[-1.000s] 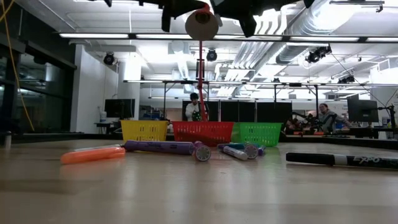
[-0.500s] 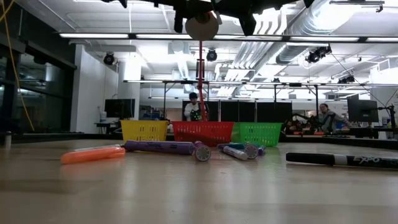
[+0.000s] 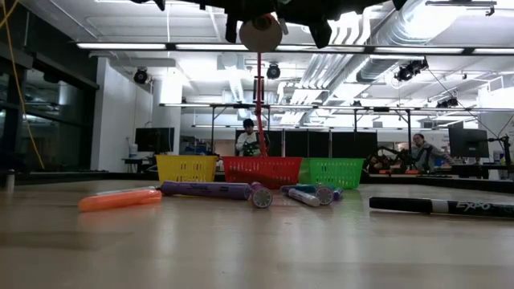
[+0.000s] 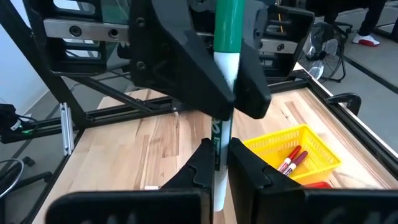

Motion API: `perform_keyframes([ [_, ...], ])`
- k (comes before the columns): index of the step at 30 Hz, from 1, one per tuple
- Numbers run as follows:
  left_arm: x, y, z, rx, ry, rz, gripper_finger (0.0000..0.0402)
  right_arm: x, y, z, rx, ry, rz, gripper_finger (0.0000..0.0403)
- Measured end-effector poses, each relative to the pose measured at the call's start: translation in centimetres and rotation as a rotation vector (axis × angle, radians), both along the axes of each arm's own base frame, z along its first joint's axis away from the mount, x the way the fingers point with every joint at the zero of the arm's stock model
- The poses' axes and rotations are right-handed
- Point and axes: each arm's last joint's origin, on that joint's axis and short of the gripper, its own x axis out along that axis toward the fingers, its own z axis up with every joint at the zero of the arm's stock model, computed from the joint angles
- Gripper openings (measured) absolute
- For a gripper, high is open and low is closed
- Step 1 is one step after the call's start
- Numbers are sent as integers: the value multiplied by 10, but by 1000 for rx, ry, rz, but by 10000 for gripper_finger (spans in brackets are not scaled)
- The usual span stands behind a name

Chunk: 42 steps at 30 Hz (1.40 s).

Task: Pick & Place Markers
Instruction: Put the green marker pen into the yellow bin

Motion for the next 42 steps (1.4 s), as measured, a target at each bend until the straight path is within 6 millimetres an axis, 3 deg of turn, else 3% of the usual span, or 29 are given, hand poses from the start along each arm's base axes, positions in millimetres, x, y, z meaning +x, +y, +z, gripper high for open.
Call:
perform_keyframes([
  [2, 0, 0, 0, 5, 1, -4, 31, 0, 0, 0, 3, 1, -1, 18],
  [10, 0, 0, 0, 15, 3, -15, 31, 0, 0, 0, -14, 3, 4, 24],
  [23, 0, -1, 0, 17, 3, -23, 31, -3, 0, -1, -16, 29, -3, 118],
  [32, -5, 0, 0, 21, 48, 22, 31, -37, -13, 15, -14, 63, -108, 157],
  [42, -33, 9, 3, -67, 197, 242, 31, -89, -15, 26, -53, 170, -274, 150],
])
